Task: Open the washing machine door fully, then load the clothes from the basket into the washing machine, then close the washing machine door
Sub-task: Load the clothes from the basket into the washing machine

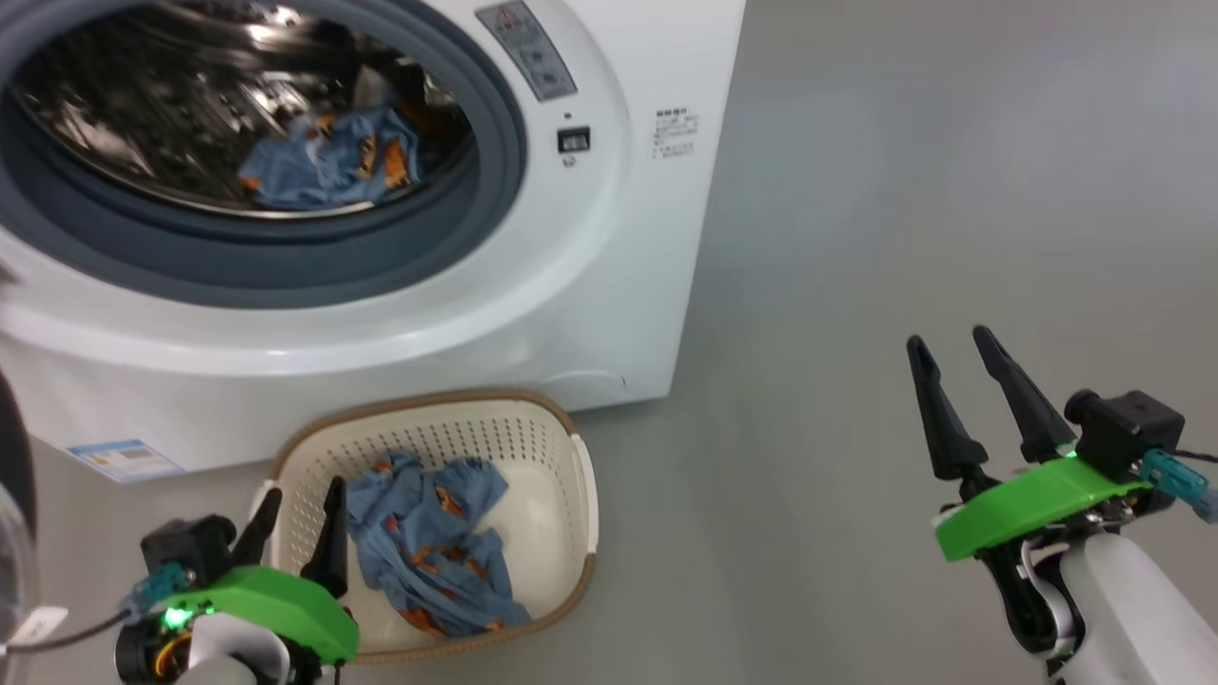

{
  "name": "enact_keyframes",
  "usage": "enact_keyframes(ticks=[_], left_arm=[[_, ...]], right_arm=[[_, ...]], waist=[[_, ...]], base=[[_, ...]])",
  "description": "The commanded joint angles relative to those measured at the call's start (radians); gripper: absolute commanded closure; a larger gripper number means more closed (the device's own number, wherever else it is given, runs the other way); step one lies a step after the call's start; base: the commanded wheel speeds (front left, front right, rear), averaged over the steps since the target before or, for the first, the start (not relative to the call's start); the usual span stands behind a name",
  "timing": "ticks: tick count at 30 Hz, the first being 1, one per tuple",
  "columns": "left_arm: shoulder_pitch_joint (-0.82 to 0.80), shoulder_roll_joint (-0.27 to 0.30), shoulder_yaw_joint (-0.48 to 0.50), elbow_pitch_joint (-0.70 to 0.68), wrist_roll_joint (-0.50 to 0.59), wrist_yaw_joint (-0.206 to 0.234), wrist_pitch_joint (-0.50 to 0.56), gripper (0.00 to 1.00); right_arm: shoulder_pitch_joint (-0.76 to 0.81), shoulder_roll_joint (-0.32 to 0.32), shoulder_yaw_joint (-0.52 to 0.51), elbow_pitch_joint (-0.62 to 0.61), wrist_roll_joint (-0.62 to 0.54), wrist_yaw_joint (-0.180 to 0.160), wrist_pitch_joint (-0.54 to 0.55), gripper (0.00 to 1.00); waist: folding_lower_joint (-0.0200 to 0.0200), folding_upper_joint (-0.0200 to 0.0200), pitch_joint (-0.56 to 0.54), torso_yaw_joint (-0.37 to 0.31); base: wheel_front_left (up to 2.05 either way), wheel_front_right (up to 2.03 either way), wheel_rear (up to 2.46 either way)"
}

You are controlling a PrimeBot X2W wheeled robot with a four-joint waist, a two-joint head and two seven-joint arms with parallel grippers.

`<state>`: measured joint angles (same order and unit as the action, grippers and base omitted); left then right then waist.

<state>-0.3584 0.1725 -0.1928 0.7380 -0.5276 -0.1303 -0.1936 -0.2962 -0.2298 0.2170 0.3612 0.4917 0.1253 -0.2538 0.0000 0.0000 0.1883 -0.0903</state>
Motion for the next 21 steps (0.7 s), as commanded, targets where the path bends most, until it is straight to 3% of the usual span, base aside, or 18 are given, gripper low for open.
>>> enact_keyframes(ticks=[1, 13, 21], left_arm=[[-0.037, 0.032, 0.023, -0.005, -0.011, 0.000, -0.003, 0.00], [-0.217, 0.087, -0.107, 0.194, -0.073, 0.000, 0.004, 0.00], [-0.321, 0.104, -0.177, 0.334, -0.138, 0.000, 0.064, 0.00]], right_arm=[[-0.022, -0.004, 0.010, -0.027, -0.012, 0.005, -0.008, 0.00], [-0.064, 0.080, -0.015, -0.067, -0.059, 0.005, -0.008, 0.00], [-0.100, 0.114, -0.014, -0.084, -0.071, 0.005, -0.008, 0.00]], waist=[[0.0000, 0.0000, 0.057, -0.029], [0.0000, 0.0000, 0.230, -0.095], [0.0000, 0.0000, 0.354, -0.119]], base=[[0.00, 0.00, 0.00], [0.00, 0.00, 0.00], [0.00, 0.00, 0.00]])
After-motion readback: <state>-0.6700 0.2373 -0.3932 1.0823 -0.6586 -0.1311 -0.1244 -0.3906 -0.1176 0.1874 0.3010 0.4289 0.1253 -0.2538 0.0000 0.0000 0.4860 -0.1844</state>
